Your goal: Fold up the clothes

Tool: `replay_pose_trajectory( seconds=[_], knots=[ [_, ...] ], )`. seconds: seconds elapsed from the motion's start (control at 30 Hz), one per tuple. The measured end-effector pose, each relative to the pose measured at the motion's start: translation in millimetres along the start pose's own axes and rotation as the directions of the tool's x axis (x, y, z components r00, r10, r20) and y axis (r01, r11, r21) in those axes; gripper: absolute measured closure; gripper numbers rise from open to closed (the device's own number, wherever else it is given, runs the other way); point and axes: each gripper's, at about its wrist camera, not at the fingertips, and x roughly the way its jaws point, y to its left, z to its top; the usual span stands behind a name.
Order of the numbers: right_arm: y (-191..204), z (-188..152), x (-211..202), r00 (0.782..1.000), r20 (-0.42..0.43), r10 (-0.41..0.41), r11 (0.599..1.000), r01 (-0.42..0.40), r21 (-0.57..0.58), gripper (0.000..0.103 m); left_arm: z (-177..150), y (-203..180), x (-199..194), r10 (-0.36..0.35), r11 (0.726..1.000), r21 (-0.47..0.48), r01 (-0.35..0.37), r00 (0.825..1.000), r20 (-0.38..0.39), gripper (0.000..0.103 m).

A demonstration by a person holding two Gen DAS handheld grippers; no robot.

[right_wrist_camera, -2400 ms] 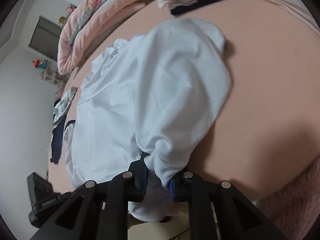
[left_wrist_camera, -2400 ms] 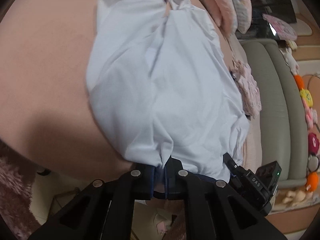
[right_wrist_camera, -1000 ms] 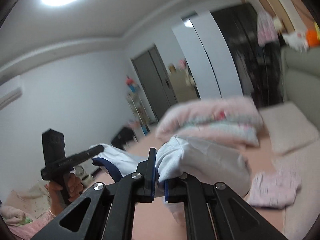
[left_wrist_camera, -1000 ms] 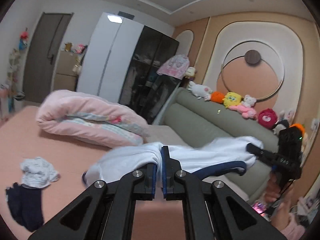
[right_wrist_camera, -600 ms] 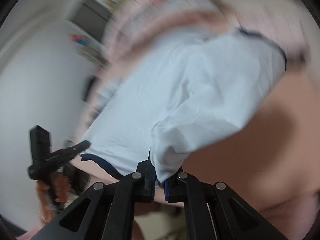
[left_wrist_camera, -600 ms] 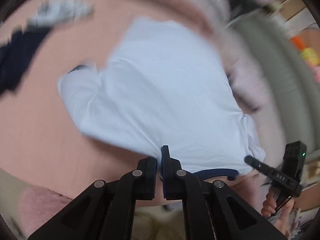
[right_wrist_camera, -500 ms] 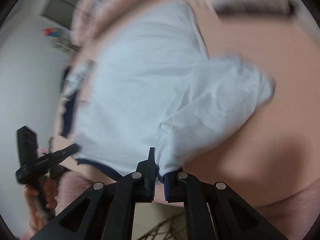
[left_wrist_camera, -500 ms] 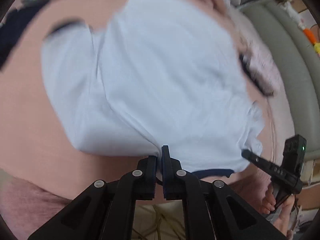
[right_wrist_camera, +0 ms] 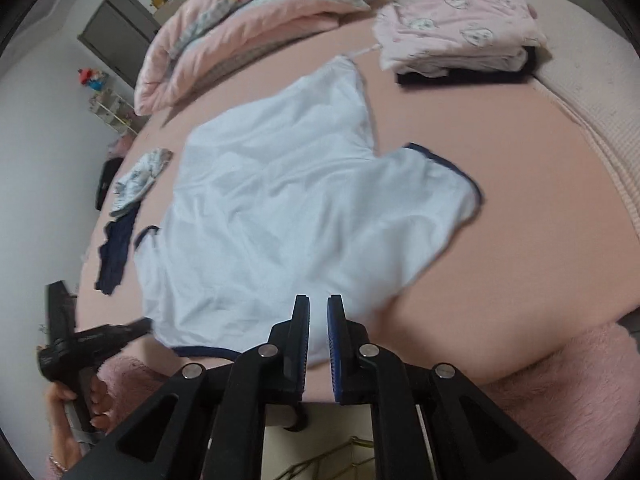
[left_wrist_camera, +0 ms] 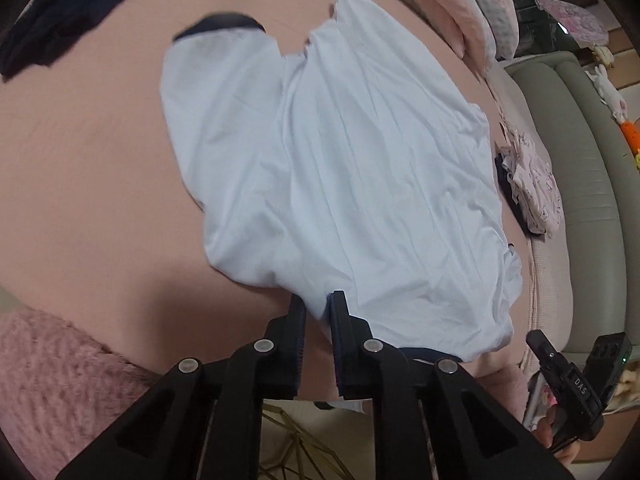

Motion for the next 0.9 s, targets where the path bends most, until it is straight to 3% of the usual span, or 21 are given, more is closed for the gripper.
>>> replay_pose_trajectory(
  seconds=[0.13, 0.2, 0.27, 0.37, 0.53, 0.6, 0.63, 0.7, 0.8, 0.9],
  knots=[
    [19, -13, 25, 0.997, -0.078, 0.017, 0.998, -0.021, -0.053, 0.095, -18, 0, -6, 0.013, 1.0, -0.022, -0.012, 0.999, 0.034, 0.08],
    [26, -20, 33, 0.995, -0.099, 0.031, 0.997, -0.038, -0.072, 0.095, -28, 4, -12, -0.011, 0.999, -0.043, 0.013, 0.999, 0.036, 0.069],
    [31, -21, 36, 0.993, -0.106, 0.048, 0.995, -0.057, -0.084, 0.095, -36, -3, -7, -0.031, 0.999, -0.012, 0.031, 1.0, 0.004, 0.069],
    [40, -21, 44, 0.992, -0.122, 0.027, 0.991, -0.043, -0.127, 0.095, -40, -16, 1, -0.002, 0.999, 0.047, 0.001, 1.0, 0.009, 0.069],
    [39, -27, 74, 0.982, -0.169, -0.087, 0.985, 0.059, -0.163, 0.095, -34, -8, 20, 0.059, 0.998, -0.014, -0.059, 0.998, 0.022, 0.07],
    [25, -36, 81, 0.978, -0.198, -0.066, 0.992, 0.043, -0.118, 0.095, -37, -7, 18, 0.063, 0.998, 0.001, -0.063, 0.998, 0.023, 0.088],
    [20, -39, 80, 0.978, -0.201, -0.048, 0.994, 0.028, -0.103, 0.095, -39, -7, 18, 0.053, 0.999, 0.002, -0.053, 0.998, 0.016, 0.09],
    [16, -44, 74, 0.973, -0.226, -0.036, 0.995, 0.015, -0.095, 0.095, -43, -2, 17, -0.001, 1.0, -0.019, 0.001, 1.0, -0.016, 0.091],
    [12, -45, 57, 0.976, -0.219, 0.004, 0.999, -0.016, -0.051, 0.095, -51, 2, 7, -0.027, 0.999, -0.035, 0.027, 1.0, 0.007, 0.091],
    [8, -38, 34, 0.994, -0.107, 0.033, 0.999, -0.035, -0.014, 0.095, -51, 3, 3, -0.05, 0.998, -0.048, 0.051, 0.998, 0.024, 0.09]
  ],
)
